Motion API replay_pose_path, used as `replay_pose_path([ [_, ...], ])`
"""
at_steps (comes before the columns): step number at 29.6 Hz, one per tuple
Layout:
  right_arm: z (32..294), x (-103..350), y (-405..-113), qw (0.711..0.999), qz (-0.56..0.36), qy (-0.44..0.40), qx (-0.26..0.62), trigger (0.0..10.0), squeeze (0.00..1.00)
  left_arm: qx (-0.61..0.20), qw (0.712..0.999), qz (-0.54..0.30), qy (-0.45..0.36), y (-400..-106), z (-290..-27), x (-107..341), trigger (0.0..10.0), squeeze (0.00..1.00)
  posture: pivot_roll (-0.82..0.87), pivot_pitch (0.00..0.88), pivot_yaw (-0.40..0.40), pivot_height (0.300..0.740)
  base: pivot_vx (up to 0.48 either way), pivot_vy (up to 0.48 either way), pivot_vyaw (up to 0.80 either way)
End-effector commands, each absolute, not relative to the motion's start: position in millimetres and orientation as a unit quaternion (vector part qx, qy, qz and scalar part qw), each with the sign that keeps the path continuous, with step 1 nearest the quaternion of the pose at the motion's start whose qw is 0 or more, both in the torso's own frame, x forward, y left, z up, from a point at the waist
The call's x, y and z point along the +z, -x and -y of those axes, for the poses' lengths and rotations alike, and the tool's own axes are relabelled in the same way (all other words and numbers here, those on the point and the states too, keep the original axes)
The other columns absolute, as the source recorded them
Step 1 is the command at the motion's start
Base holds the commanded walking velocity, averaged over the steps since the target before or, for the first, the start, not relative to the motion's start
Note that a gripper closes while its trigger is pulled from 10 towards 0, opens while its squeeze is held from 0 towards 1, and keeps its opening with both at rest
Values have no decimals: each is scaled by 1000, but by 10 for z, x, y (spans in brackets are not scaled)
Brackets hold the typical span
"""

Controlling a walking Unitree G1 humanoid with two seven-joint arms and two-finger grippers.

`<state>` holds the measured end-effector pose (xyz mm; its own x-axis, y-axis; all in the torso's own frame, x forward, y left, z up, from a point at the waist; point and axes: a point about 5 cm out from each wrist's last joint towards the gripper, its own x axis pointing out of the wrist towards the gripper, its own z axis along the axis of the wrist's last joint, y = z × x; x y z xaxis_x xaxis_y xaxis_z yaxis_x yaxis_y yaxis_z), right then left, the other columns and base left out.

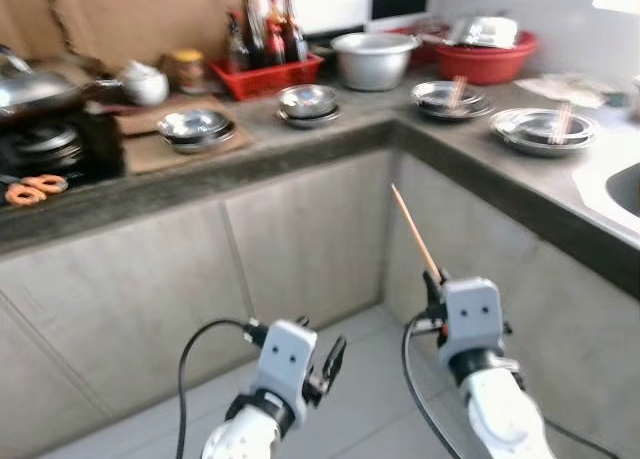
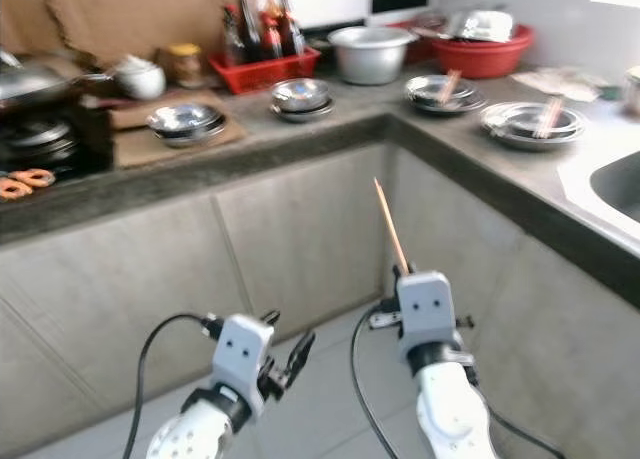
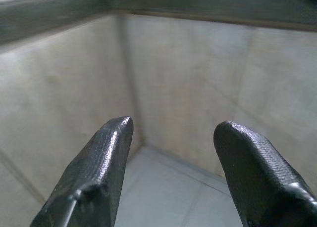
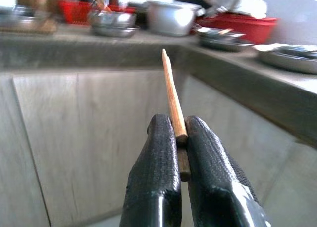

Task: Kitchen organization

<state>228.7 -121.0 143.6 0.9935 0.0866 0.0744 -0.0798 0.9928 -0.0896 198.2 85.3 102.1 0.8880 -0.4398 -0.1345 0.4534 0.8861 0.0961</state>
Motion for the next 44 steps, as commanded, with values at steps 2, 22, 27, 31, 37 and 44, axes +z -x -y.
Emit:
replay_pose_path([
  [2,1245,1468,-2290,998,50,17,37,10000,0,-229,970,-53,-63,-1991,-848,1046,10000,0,44,6,1,740,0,0,-788],
  [22,1269,1455,-2286,998,49,6,32,10000,0,-228,970,-53,-60,-1998,-847,1055,10000,0,44,19,2,740,0,131,-785],
  [27,1265,1457,-2292,998,49,5,32,10000,0,-230,970,-51,-60,-2003,-846,1060,10000,0,43,21,2,740,0,190,-781],
  [31,1271,1461,-2294,998,49,5,31,10000,0,-230,970,-51,-60,-2005,-845,1061,10000,0,42,20,2,740,0,0,-781],
  [37,1275,1463,-2296,998,49,4,30,10000,0,-231,970,-53,-62,-2009,-843,1060,10000,0,42,19,2,740,0,0,-779],
  [44,1280,1475,-2307,998,53,5,27,10000,0,-232,969,-53,-66,-2010,-848,1061,10000,0,44,22,3,740,0,0,-779],
])
